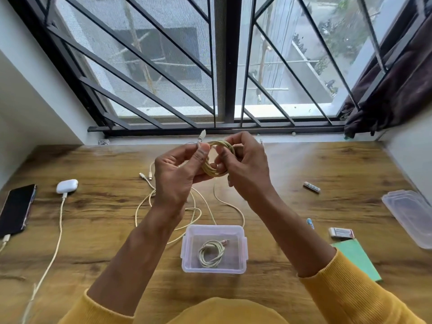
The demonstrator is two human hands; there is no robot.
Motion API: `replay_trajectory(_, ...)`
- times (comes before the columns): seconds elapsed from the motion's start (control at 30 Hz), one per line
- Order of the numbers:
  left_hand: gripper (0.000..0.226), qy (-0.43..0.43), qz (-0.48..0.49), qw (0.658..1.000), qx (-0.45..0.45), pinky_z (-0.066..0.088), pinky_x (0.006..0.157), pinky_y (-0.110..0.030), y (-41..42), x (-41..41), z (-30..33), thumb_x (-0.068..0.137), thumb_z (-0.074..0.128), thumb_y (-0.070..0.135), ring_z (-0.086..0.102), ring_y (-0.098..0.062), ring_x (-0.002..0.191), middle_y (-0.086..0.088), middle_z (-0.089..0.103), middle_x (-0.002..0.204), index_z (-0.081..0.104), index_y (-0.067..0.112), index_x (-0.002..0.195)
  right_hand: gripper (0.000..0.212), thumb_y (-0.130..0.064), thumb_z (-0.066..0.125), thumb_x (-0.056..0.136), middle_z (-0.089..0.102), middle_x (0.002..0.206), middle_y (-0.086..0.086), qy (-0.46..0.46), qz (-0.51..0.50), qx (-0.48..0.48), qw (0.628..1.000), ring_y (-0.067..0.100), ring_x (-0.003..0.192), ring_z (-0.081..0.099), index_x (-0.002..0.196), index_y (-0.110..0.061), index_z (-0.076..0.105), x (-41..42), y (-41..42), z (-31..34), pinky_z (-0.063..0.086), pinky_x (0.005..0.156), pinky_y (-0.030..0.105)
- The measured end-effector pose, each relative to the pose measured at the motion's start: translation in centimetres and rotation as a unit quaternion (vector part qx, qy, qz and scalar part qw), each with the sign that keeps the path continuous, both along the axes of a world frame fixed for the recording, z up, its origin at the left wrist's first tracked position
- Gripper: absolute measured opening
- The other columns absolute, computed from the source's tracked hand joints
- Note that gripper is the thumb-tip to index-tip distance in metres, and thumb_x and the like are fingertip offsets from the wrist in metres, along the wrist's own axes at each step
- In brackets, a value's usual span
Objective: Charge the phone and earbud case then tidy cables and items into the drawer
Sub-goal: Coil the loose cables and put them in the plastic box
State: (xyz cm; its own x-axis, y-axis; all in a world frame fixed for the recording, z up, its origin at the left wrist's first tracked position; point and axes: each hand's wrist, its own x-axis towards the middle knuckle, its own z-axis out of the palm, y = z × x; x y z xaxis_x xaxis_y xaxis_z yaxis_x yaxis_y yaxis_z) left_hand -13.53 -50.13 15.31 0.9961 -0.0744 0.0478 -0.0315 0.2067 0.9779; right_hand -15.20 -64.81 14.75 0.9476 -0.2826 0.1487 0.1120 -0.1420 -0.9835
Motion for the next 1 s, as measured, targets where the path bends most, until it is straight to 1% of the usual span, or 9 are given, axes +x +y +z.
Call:
replay_trajectory(0.07,0.016,0.002,0.000,1.000,0.008,0.065,0.069,-0.040,0.2,0.1,-0.3,0.096,0.075,0.018,0.078,-0.038,0.079,-0.032,0.073,0.092,0.078,0.003,0.095,0.012,-0.006,0.071,0.098,0.075,0.080,0.011,0.053,0.048,0.110,0.991,0.015,0.064,0.069,0.107,-0.001,0.064,0.0,-0.6,0.2,0.044,0.046,0.022)
replay_trajectory(0.13,0.014,0.003,0.000,1.000,0.021,0.064,0.065,-0.035,0.3,0.2,-0.6,0.098,0.073,0.018,0.077,-0.030,0.074,-0.025,0.072,0.087,0.078,0.006,0.091,0.023,-0.005,0.070,0.098,0.075,0.087,0.012,0.094,0.099,0.209,0.968,0.015,0.069,0.067,0.117,0.007,0.065,0.0,-1.4,0.4,0.042,0.051,0.023)
replay_trajectory(0.23,0.016,0.002,0.005,1.000,0.021,0.063,0.067,-0.035,0.6,0.4,-1.0,0.097,0.073,0.021,0.077,-0.032,0.078,-0.028,0.073,0.089,0.079,0.008,0.090,0.033,-0.018,0.062,0.102,0.075,0.105,0.013,0.127,0.160,0.295,0.933,0.014,0.082,0.067,0.126,0.004,0.066,-0.3,-2.2,0.4,0.043,0.064,0.024)
replay_trajectory(0.33,0.016,-0.016,-0.006,0.999,0.028,0.063,0.071,-0.036,0.9,0.6,-1.4,0.098,0.073,0.021,0.074,-0.036,0.080,-0.037,0.071,0.095,0.080,0.006,0.094,0.030,-0.024,0.055,0.106,0.077,0.109,0.010,0.146,0.156,0.306,0.928,0.013,0.088,0.070,0.124,-0.006,0.070,-0.4,-2.5,0.2,0.042,0.071,0.027)
replay_trajectory(0.4,0.016,-0.028,-0.021,0.999,0.034,0.062,0.070,-0.034,0.8,0.6,-1.5,0.098,0.072,0.020,0.072,-0.031,0.076,-0.030,0.069,0.088,0.080,0.005,0.098,0.028,-0.019,0.055,0.105,0.078,0.107,0.008,0.150,0.136,0.312,0.928,0.012,0.088,0.072,0.124,-0.007,0.072,-0.4,-2.5,0.3,0.045,0.073,0.025)
replay_trajectory(0.53,0.019,-0.046,-0.042,0.997,0.055,0.061,0.066,-0.031,0.8,0.5,-1.3,0.093,0.072,0.024,0.070,-0.026,0.071,-0.020,0.068,0.080,0.081,0.007,0.097,0.026,-0.007,0.056,0.103,0.078,0.100,0.009,0.158,0.112,0.375,0.906,0.015,0.087,0.075,0.123,-0.003,0.072,-0.5,-2.3,0.6,0.056,0.074,0.021)
replay_trajectory(0.7,0.017,-0.038,-0.075,0.994,0.069,0.064,0.065,-0.037,1.0,0.5,-1.3,0.095,0.070,0.020,0.071,-0.025,0.070,-0.012,0.071,0.076,0.081,0.007,0.097,0.024,-0.001,0.057,0.101,0.077,0.098,0.012,0.165,0.077,0.404,0.897,0.017,0.084,0.074,0.120,-0.001,0.072,-0.2,-2.2,0.6,0.055,0.083,0.025)
replay_trajectory(0.83,0.015,-0.025,-0.090,0.991,0.098,0.065,0.067,-0.039,1.4,0.7,-1.6,0.101,0.067,0.010,0.073,-0.025,0.071,-0.008,0.072,0.075,0.080,0.009,0.093,0.026,0.002,0.056,0.101,0.075,0.097,0.013,0.166,0.064,0.409,0.895,0.018,0.083,0.073,0.122,0.001,0.072,-0.2,-2.1,0.8,0.054,0.083,0.025)
replay_trajectory(1.0,0.017,0.018,-0.097,0.990,0.105,0.061,0.060,-0.029,1.6,1.3,-1.5,0.102,0.067,0.015,0.072,-0.019,0.067,-0.008,0.072,0.076,0.081,0.010,0.095,0.024,0.007,0.059,0.098,0.074,0.098,0.015,0.121,0.048,0.383,0.915,0.021,0.085,0.071,0.117,0.003,0.073,-0.3,-1.5,0.8,0.054,0.086,0.030)
